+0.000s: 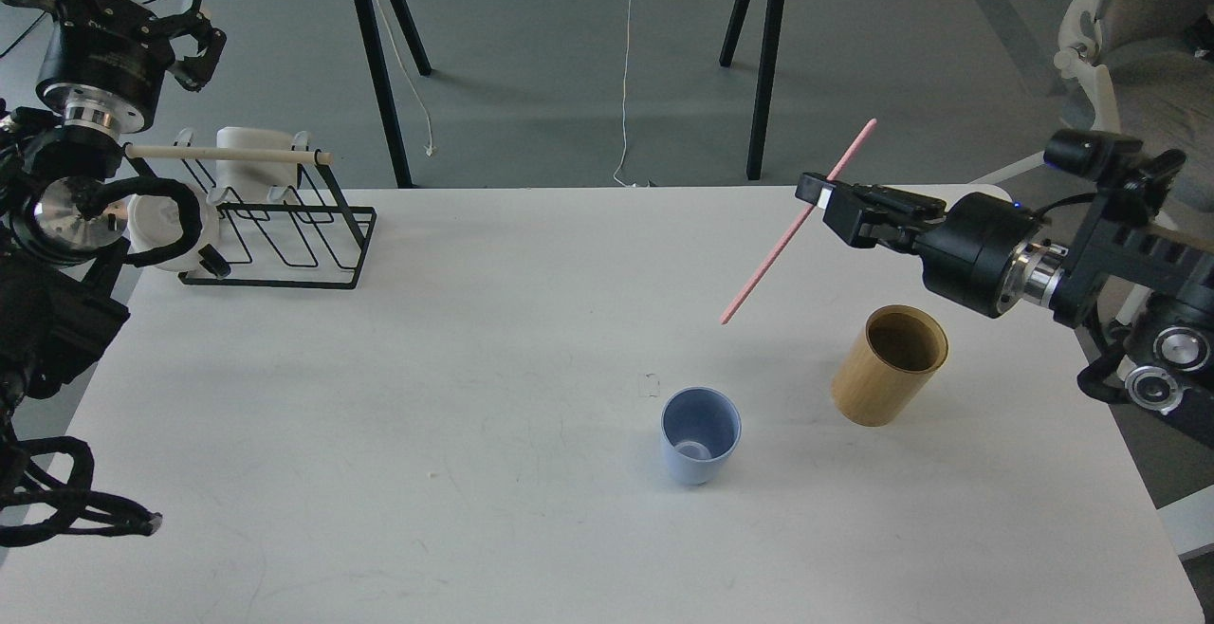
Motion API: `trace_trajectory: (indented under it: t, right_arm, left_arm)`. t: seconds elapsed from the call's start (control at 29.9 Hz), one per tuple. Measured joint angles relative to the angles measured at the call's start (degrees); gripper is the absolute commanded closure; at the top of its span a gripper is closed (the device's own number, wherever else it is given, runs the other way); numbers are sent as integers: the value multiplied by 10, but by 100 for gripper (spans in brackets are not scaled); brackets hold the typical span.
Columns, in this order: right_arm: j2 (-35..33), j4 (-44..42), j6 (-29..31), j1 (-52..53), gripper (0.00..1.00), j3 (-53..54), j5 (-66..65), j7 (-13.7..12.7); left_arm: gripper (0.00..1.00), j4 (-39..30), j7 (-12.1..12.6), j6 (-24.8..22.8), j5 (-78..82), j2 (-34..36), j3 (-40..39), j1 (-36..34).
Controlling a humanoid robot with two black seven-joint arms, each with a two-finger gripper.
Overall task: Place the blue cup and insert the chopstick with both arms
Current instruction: 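Move the straw over the blue cup and insert it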
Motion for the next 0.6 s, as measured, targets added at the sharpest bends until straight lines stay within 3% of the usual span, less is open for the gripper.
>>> trace_trajectory:
  t: [0.43,0.6]
  right_arm:
    - [42,-3,2,-3,97,-91,-48,-1]
    - [67,-7,3,-4,85,-107,-48,-1]
  left_arm:
    - [0,0,0,0,0,0,0,3]
    - [0,0,-1,0,0,1,0,3]
